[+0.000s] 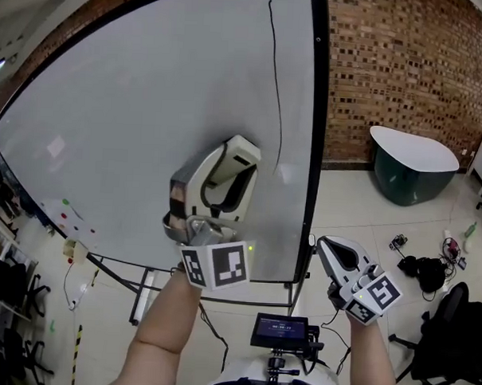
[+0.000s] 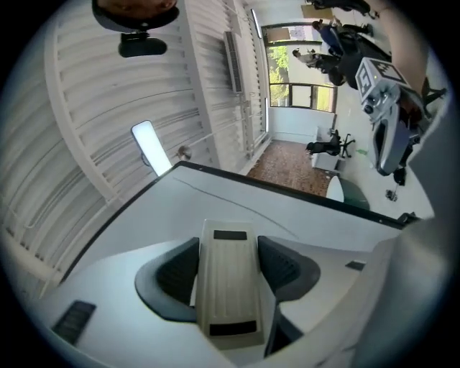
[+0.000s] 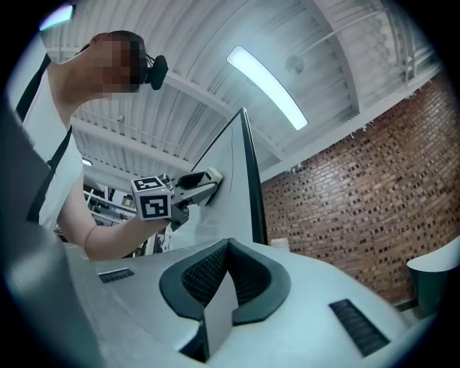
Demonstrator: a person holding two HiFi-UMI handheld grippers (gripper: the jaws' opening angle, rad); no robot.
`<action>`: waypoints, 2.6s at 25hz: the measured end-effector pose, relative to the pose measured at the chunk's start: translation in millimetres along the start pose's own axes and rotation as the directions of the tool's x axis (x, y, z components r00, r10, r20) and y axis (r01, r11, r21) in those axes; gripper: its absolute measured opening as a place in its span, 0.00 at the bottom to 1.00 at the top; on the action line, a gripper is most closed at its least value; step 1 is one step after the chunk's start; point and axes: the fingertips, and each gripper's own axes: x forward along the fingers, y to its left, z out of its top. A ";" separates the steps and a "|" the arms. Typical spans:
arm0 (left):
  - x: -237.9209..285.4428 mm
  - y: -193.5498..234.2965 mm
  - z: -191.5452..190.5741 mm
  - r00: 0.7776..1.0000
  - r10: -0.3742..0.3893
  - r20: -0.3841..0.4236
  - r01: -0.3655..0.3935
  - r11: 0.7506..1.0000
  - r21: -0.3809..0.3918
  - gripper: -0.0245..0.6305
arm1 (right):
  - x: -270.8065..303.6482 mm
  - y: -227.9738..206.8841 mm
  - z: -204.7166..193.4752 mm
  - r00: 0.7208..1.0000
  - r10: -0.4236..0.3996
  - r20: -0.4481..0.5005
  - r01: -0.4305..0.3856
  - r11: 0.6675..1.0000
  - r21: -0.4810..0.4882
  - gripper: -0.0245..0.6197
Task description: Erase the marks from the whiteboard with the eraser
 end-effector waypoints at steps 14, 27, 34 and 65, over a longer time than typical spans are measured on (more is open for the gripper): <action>-15.1 -139.2 -4.2 0.962 -0.271 0.034 0.260 0.946 0.195 0.45 | 8.9 -16.7 12.3 0.991 0.114 0.065 -0.112 0.993 -0.033 0.07; -19.1 -106.7 -11.0 0.963 -0.268 0.011 0.266 0.960 0.089 0.46 | 18.7 -13.2 43.4 0.983 0.161 0.088 -0.157 0.986 -0.048 0.07; -0.6 -6.5 -7.2 0.999 -0.030 0.031 0.034 0.990 -0.136 0.46 | 18.1 -13.7 57.6 0.980 0.171 0.100 -0.167 0.985 -0.050 0.07; 29.2 0.8 46.5 0.998 0.016 0.053 -0.017 1.000 0.017 0.47 | 26.2 -34.8 112.9 0.961 0.210 0.182 -0.193 0.976 -0.104 0.07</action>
